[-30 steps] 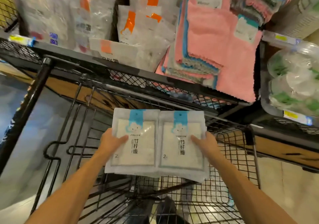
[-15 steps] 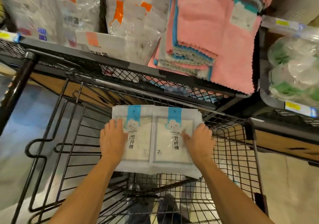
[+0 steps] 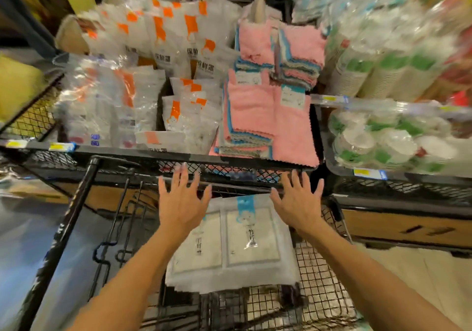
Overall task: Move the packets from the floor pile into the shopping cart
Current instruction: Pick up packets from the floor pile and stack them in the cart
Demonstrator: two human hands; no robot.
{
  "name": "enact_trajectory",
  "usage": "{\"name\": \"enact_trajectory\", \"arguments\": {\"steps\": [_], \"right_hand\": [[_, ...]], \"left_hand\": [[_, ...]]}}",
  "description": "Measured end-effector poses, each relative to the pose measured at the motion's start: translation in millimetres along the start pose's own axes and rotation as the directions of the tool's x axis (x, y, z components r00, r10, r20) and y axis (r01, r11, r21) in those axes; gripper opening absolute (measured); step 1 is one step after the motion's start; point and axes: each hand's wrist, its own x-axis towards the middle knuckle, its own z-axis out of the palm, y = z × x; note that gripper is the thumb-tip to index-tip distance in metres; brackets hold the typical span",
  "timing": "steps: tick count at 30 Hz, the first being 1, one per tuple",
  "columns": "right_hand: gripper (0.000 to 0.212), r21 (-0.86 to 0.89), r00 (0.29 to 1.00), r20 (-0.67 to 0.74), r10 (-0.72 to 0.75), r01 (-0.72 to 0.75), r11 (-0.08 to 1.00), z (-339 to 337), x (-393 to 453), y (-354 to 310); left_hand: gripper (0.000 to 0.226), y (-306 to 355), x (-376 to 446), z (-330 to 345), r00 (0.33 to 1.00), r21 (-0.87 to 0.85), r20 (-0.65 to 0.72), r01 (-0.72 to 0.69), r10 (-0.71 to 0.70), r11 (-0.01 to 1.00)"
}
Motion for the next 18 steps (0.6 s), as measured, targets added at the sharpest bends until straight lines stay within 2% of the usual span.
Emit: {"name": "enact_trajectory", "arguments": {"steps": [5,9,11,15,18], "right_hand": [[0.063,0.038,0.985,-0.164,0.055,-0.050,0.998,-90.7,-40.3,16.4],[0.063,0.024,0.937,-0.284,0.203,-0.205,0.978,-147.4,-96.9,47.3],[0.064,0.079,0.906,-0.299,0.300,-0.290,0.954,-162.7,-132.1,68.5],[0.065,0.200,0.779,-0.292,0.555,-0.518,0.832,-169.3,-213.9,110.9],[0.064,0.251,0.652,-0.271,0.708,-0.663,0.706,-157.5,-284.5,137.3]], "left_hand": [[0.072,37.1,2.3,-95.6,0.989,-0.114,-0.103,-0.122,0.111,0.986],[0.069,75.0,-10.8,-149.6,0.949,-0.123,-0.143,-0.298,0.280,0.947],[0.067,95.3,-22.2,-163.8,0.914,-0.142,-0.173,-0.392,0.367,0.909],[0.070,138.2,-52.9,-172.8,0.789,-0.093,-0.234,-0.600,0.568,0.795],[0.069,177.5,-89.3,-175.8,0.691,-0.077,-0.203,-0.717,0.694,0.692]]}}
